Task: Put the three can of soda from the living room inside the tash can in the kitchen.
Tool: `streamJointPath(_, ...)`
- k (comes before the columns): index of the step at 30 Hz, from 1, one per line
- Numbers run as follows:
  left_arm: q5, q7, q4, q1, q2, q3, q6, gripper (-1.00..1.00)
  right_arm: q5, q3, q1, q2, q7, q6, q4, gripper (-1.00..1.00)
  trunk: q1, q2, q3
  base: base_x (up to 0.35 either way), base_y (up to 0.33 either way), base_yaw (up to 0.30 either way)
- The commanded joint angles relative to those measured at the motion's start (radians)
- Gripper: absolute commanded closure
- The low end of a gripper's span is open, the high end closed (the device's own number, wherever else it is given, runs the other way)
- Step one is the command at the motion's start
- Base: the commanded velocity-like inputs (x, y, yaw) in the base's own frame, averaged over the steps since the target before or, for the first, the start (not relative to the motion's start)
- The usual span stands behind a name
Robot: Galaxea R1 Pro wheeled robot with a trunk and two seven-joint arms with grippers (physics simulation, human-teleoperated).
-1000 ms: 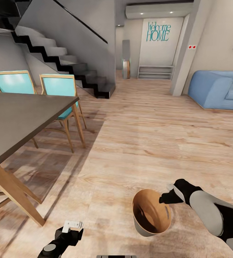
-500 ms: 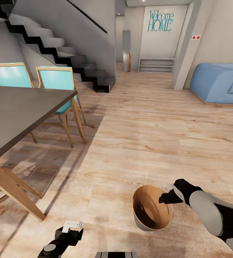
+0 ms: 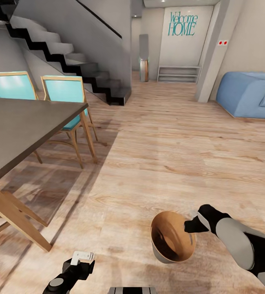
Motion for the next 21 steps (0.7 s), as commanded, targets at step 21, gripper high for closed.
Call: streamJointPath(21, -0.001, 0.000, 0.000, 0.000, 0.000, 0.000, 0.000, -1.00, -0.004, -0.002, 0.012, -0.005, 0.002, 0.000, -0.005, 1.00, -0.004, 0.002, 0.035, 0.000, 0.000, 0.000)
